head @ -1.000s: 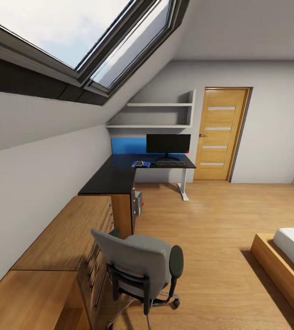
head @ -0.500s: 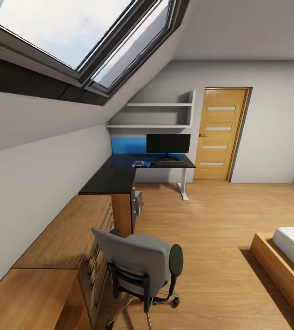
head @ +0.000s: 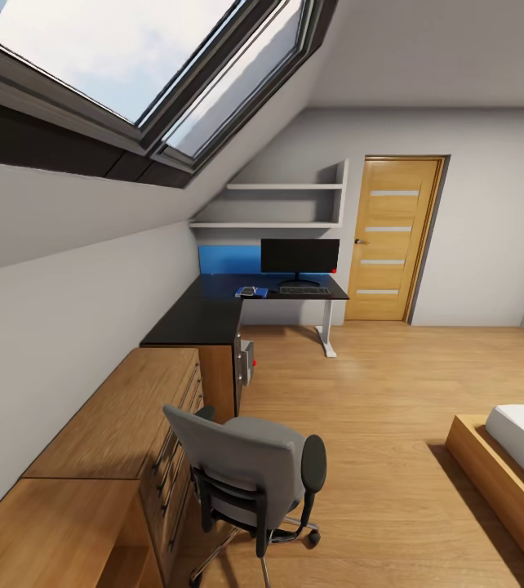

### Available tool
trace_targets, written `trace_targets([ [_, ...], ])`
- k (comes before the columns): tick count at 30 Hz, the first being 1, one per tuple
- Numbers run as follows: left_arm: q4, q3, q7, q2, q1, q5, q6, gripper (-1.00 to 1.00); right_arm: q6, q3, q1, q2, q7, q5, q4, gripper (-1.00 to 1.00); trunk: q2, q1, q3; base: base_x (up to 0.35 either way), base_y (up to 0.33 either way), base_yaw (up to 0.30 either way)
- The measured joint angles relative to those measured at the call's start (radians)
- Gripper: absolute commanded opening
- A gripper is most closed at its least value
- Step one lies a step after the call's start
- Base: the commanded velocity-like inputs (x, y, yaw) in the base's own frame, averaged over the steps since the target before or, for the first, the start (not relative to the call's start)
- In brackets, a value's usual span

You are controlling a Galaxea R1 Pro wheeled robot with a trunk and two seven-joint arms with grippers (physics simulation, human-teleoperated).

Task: In the bedroom, organize the workspace by keeping the computer under the desk, ensuring the monitor is on the desk, placing the keyboard on the desk next to the monitor, placing the mouse on the desk next to the keyboard, moving the folder from the swivel chair onto the desk next to the mouse, stacking the notebook on top of the folder with the pen on top of the notebook, and positioning the swivel chair next to the desk.

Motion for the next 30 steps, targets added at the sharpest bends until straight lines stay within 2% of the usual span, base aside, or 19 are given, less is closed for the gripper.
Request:
trace_targets([
  [9, 0.0, 0.001, 0.001, 0.0, 0.0, 0.001, 0.005, 1.0, 0.002, 0.0, 0.0, 0.002, 0.001, -0.001, -0.001, 1.0, -0.007, 0.004, -0.003, 0.0, 0.0, 0.0],
  [10, 0.0, 0.002, 0.001, 0.0, 0.0, 0.001, 0.021, 1.0, 0.002, 0.0, 0.0, 0.003, 0.001, -0.001, -0.001, 1.0, -0.014, 0.008, -0.006, 0.0, 0.0, 0.0],
  [11, -0.002, 0.001, 0.001, 0.0, 0.0, 0.001, 0.093, 1.0, 0.004, 0.002, 0.0, 0.016, 0.001, 0.0, 0.0, 1.0, -0.021, 0.011, -0.009, 0.0, 0.0, 0.0],
  [16, -0.004, -0.001, 0.0, -0.001, 0.0, 0.001, 0.165, 1.0, 0.004, -0.002, 0.0, 0.028, 0.001, -0.021, 0.0, 1.0, -0.056, 0.031, -0.025, 0.0, 0.0, 0.0],
  [17, -0.004, -0.001, 0.001, -0.001, 0.0, 0.002, 0.185, 1.0, 0.004, -0.003, 0.0, 0.031, 0.001, -0.035, -0.001, 1.0, -0.063, 0.034, -0.028, 0.0, 0.0, 0.0],
  [18, -0.013, -0.002, 0.001, -0.001, 0.0, 0.023, 0.22, 1.0, -0.003, -0.004, 0.0, 0.031, 0.001, -0.055, -0.003, 1.0, -0.07, 0.038, -0.031, 0.0, 0.0, 0.0],
  [23, -0.125, -0.004, -0.001, 0.0, 0.0, 0.069, 0.335, 1.0, -0.002, -0.004, 0.0, 0.031, 0.001, -0.059, -0.025, 1.0, -0.105, 0.057, -0.047, 0.0, 0.0, 0.0],
  [24, -0.238, 0.0, 0.003, 0.0, 0.001, 0.09, 0.556, 1.0, 0.017, -0.017, -0.001, 0.032, -0.002, -0.111, -0.098, 1.0, -0.111, 0.061, -0.049, 0.0, 0.0, 0.0],
  [25, -0.338, -0.006, 0.003, -0.001, 0.0, 0.083, 0.609, 1.0, 0.041, -0.023, -0.002, 0.033, -0.002, -0.148, -0.132, 1.0, -0.118, 0.065, -0.052, 0.0, 0.0, 0.0],
  [26, -0.349, -0.003, 0.004, -0.001, 0.001, 0.087, 0.627, 1.0, 0.059, -0.024, -0.002, 0.033, -0.002, -0.169, -0.149, 1.0, -0.125, 0.069, -0.055, 0.0, 0.0, 0.0],
  [27, -0.367, -0.004, 0.004, -0.004, 0.0, 0.087, 0.66, 1.0, 0.104, -0.028, -0.003, 0.034, -0.003, -0.212, -0.183, 1.0, -0.132, 0.073, -0.058, 0.0, 0.0, 0.0],
  [29, -0.38, -0.003, 0.005, -0.006, -0.004, 0.087, 0.694, 1.0, 0.159, -0.033, -0.005, 0.034, -0.003, -0.254, -0.219, 1.0, -0.146, 0.08, -0.064, 0.0, 0.0, 0.0],
  [30, -0.391, -0.004, 0.006, -0.008, -0.026, 0.086, 0.746, 1.0, 0.244, -0.038, -0.011, 0.034, -0.005, -0.311, -0.267, 1.0, -0.152, 0.084, -0.067, 0.0, 0.0, 0.0],
])
